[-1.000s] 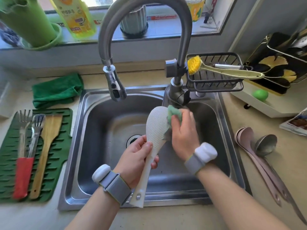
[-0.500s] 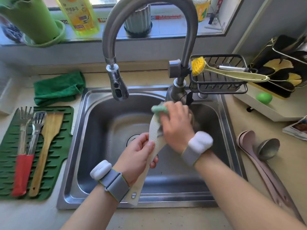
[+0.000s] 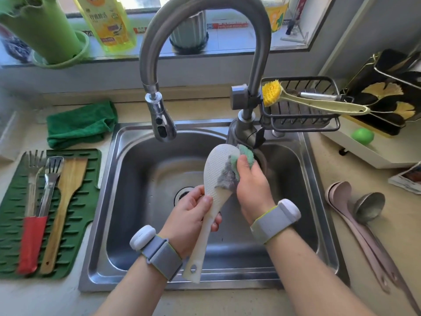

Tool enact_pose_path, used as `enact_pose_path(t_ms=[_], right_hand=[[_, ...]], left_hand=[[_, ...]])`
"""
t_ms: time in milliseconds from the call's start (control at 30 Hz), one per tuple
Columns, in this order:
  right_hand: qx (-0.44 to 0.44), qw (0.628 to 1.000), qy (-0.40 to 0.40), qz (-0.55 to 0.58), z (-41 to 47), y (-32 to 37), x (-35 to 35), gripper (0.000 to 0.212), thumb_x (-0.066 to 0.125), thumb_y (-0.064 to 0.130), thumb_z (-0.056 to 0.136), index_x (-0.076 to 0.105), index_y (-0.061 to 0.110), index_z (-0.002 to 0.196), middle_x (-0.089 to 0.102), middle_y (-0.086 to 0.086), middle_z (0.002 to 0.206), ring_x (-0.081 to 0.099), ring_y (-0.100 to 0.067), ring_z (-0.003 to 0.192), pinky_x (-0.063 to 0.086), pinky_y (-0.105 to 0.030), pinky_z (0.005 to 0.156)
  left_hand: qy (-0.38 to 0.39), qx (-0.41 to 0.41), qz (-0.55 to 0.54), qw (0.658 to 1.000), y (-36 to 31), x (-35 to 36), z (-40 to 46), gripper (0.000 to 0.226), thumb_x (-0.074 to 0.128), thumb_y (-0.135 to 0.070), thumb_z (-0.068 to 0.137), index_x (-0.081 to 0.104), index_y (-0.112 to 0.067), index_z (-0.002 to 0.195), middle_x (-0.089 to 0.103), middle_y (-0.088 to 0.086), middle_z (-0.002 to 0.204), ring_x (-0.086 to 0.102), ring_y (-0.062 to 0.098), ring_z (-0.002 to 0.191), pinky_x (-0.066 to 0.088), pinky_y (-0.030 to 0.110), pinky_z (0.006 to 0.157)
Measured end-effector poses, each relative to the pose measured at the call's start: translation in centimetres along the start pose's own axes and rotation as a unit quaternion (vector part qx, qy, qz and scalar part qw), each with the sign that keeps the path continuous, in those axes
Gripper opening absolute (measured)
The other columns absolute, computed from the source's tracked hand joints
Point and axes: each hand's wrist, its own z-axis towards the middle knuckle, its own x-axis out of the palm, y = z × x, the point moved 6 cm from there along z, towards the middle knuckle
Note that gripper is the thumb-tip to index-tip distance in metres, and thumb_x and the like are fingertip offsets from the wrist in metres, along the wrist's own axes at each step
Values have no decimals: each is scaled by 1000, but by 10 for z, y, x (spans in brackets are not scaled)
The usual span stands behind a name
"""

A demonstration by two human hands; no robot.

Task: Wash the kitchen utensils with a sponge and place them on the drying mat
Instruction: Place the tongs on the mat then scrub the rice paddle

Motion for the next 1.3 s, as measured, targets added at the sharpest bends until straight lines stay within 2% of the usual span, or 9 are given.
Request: enact_pose_path(t_ms=[200, 300, 400, 467, 567, 667, 800, 967, 1300], right_hand=[[-136, 982, -66, -110, -25, 38, -2, 18, 46, 33, 98, 56, 18, 98, 61, 12, 85, 58, -9, 84, 36, -19, 71], [-258, 948, -12, -187, -53, 54, 19, 24, 49, 35, 95, 59, 14, 101, 63, 3, 83, 59, -13, 77, 43, -25, 68], [-347, 898, 68, -261, -73, 62, 35, 32, 51, 38, 93, 62, 16, 113, 63, -2, 94, 61, -22, 87, 49, -36, 75], [-348, 898, 102, -248, -73, 64, 37, 34, 51, 41, 92, 64, 18, 114, 62, 0, 95, 60, -19, 89, 49, -37, 77], [-309, 918, 145, -201, -69, 57, 40, 36, 50, 44, 90, 68, 15, 104, 53, 1, 99, 54, -18, 91, 45, -35, 83], [-307, 885, 43, -347, -56, 50, 32, 41, 42, 54, 89, 69, 25, 96, 41, 4, 95, 40, -20, 90, 37, -37, 79], [-212, 921, 42, -325, -43, 40, 24, 29, 50, 43, 90, 64, 18, 100, 49, 2, 89, 53, -24, 84, 42, -38, 74], [-282, 917, 115, -259, -71, 63, 50, 25, 52, 39, 87, 48, 29, 110, 61, 4, 106, 58, -22, 92, 49, -36, 78], [-336, 887, 30, -316, -58, 86, 57, 21, 57, 36, 89, 61, 26, 107, 65, 0, 91, 62, -24, 81, 50, -38, 69]], left_hand=[[-62, 46, 123, 989, -16, 6, 14, 35, 56, -36, 86, 60, -39, 120, 72, 9, 106, 66, 21, 87, 51, 46, 89], [-82, 63, -30, 994, -33, 16, 14, 36, 55, -39, 92, 60, -26, 125, 71, 3, 109, 66, 18, 97, 51, 34, 86], [-57, 38, -171, 983, -43, 20, 9, 49, 45, -53, 91, 73, -21, 67, 61, 3, 70, 61, 14, 67, 50, 27, 71], [-81, 20, -218, 972, -44, 15, 8, 44, 48, -54, 89, 73, -25, 69, 62, 8, 80, 60, 19, 76, 49, 33, 82], [-73, 3, -314, 947, -48, 11, 9, 40, 45, -51, 91, 58, -21, 114, 57, 17, 114, 54, 31, 99, 43, 45, 99], [-32, -6, -354, 935, -45, 16, 10, 43, 42, -48, 93, 52, -18, 123, 54, 21, 120, 53, 39, 112, 34, 51, 110], [-13, 1, -314, 949, -40, 18, 10, 46, 38, -56, 94, 54, -18, 115, 61, 16, 109, 60, 31, 102, 39, 49, 105], [-7, 4, -318, 948, -35, 20, 8, 55, 36, -59, 93, 62, -15, 112, 61, 21, 114, 54, 40, 114, 34, 52, 109], [15, 29, -391, 920, -38, 25, 6, 53, 38, -56, 94, 70, -15, 106, 64, 13, 115, 53, 30, 121, 31, 44, 114]])
